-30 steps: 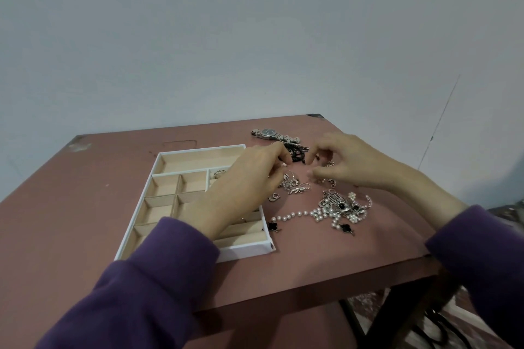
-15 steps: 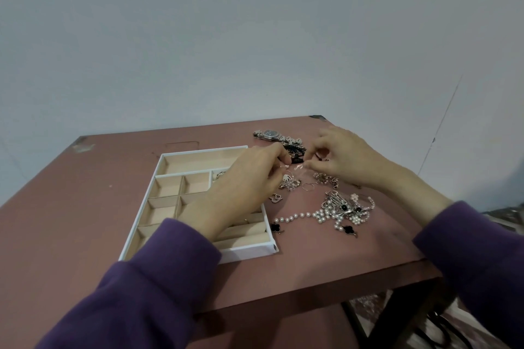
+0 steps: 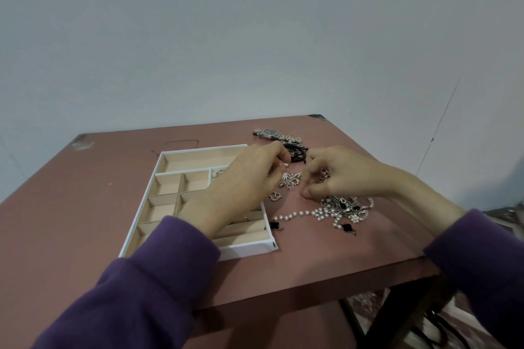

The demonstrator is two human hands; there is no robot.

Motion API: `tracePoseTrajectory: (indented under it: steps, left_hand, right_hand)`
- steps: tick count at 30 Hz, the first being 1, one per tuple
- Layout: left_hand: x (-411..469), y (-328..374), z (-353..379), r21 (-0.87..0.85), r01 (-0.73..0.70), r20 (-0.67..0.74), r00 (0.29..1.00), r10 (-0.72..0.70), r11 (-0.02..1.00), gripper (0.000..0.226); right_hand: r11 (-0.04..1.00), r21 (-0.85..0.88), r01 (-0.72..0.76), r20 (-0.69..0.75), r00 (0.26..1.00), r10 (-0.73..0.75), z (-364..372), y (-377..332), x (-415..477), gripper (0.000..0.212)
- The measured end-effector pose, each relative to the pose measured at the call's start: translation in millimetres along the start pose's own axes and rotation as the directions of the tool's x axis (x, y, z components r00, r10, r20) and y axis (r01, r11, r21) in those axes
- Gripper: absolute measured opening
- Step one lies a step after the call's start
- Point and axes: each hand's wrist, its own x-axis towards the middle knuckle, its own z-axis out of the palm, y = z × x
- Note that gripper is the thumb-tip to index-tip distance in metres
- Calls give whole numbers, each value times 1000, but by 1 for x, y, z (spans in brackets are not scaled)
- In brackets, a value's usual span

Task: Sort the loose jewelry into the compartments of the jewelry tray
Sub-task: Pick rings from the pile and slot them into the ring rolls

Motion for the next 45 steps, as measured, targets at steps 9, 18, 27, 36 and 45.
tracePoseTrajectory:
  steps: [9,18,27,36,45]
  left_hand:
    - [-2,0,-2,19,1,4,1000,-1,1000,15]
    - [-4,3,-4,25,13,1,1000,-13,1000,16]
    - [-15,2,-23,-5,88,-27,996,-88,996,18]
    - [-66,-2,-53,10,169,-65,984,-167,986,19]
    - [-84,-3,-59,-43,209,-51,976,-211,977,16]
  right_hand:
    - [999,-43,-25,-25,999,24,0,4,-1,13]
    - [998,33,-55,159,986,49,-5,1,8,8]
    - [990,131,-60,-19,998,63,6,-12,5,11]
    - [910,409,64,-167,986,5,24,-65,-3,20]
    - [989,-44,140,-132,981,-145,30,-88,-2,15]
